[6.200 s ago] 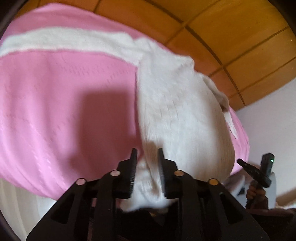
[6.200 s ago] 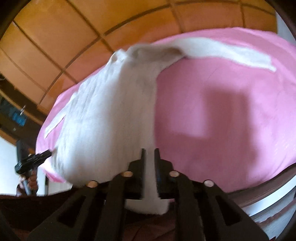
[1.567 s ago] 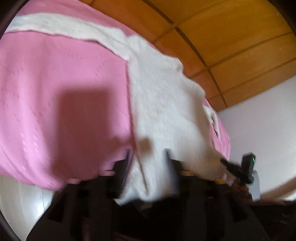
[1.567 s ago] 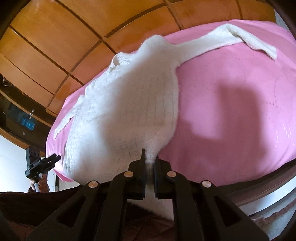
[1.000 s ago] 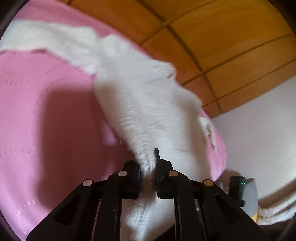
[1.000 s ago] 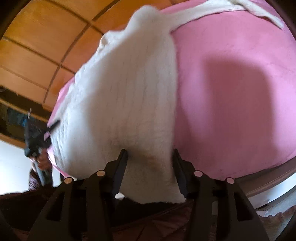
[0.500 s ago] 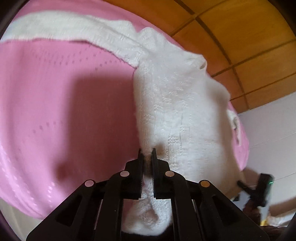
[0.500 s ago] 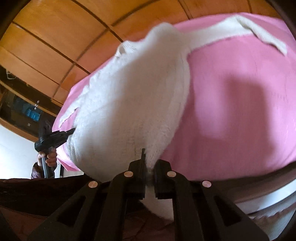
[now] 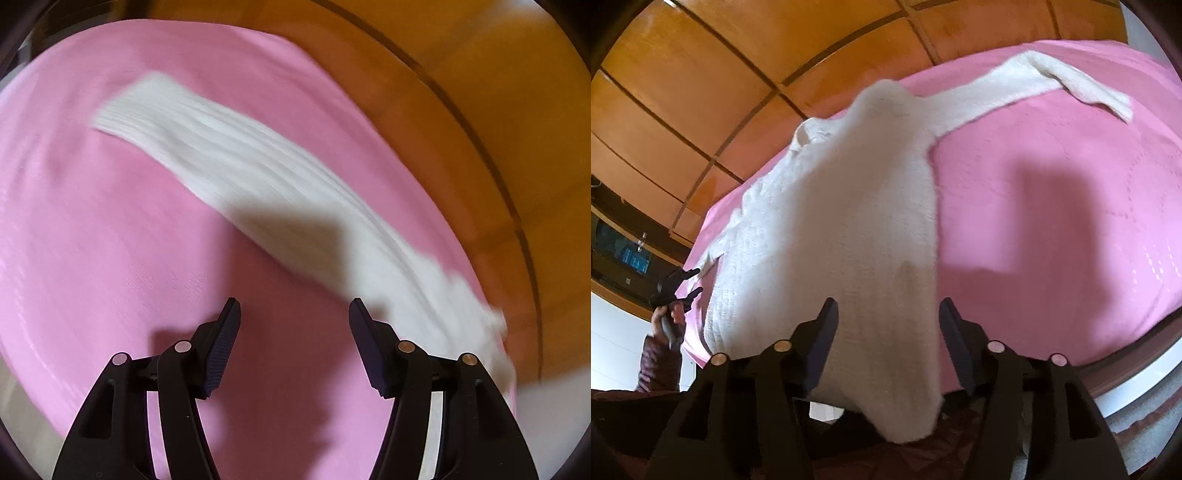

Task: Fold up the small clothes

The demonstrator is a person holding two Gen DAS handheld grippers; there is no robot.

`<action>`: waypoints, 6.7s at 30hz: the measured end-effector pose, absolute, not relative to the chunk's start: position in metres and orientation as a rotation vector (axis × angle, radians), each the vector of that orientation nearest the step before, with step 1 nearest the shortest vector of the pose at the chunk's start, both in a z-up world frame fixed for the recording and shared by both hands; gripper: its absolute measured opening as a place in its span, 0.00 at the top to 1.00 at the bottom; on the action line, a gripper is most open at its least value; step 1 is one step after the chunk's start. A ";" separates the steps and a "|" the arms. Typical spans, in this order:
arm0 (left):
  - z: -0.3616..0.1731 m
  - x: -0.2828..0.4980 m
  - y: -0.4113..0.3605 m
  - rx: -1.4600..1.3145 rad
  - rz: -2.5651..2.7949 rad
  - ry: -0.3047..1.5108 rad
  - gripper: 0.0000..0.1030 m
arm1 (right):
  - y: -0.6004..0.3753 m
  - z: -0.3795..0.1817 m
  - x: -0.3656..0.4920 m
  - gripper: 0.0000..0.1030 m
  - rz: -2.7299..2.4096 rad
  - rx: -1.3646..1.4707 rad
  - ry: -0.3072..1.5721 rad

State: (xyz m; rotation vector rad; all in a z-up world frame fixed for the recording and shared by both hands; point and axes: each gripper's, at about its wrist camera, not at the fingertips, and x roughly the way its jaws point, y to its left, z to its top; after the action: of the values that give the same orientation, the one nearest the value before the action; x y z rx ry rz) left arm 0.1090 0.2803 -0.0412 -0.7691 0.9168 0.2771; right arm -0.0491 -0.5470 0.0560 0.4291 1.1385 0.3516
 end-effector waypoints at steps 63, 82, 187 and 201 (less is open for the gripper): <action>-0.046 0.098 -0.060 0.009 -0.295 0.972 0.29 | -0.826 0.033 0.102 0.93 -0.462 1.022 0.638; -0.034 0.103 -0.031 -0.176 -0.354 1.007 0.26 | -0.706 0.114 0.160 0.94 -0.165 0.591 0.749; -0.064 0.089 0.410 -1.287 0.445 0.590 0.73 | -0.360 -0.010 0.084 0.02 0.158 -0.009 0.919; 0.034 0.142 0.245 -0.801 0.052 0.631 0.94 | -0.364 -0.009 0.084 0.02 0.168 0.007 0.913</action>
State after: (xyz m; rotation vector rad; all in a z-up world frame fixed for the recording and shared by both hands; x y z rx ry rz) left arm 0.1423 0.2455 0.0342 -0.8015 0.6306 0.0520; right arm 0.0839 -0.3641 -0.0088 0.0072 0.9126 0.1683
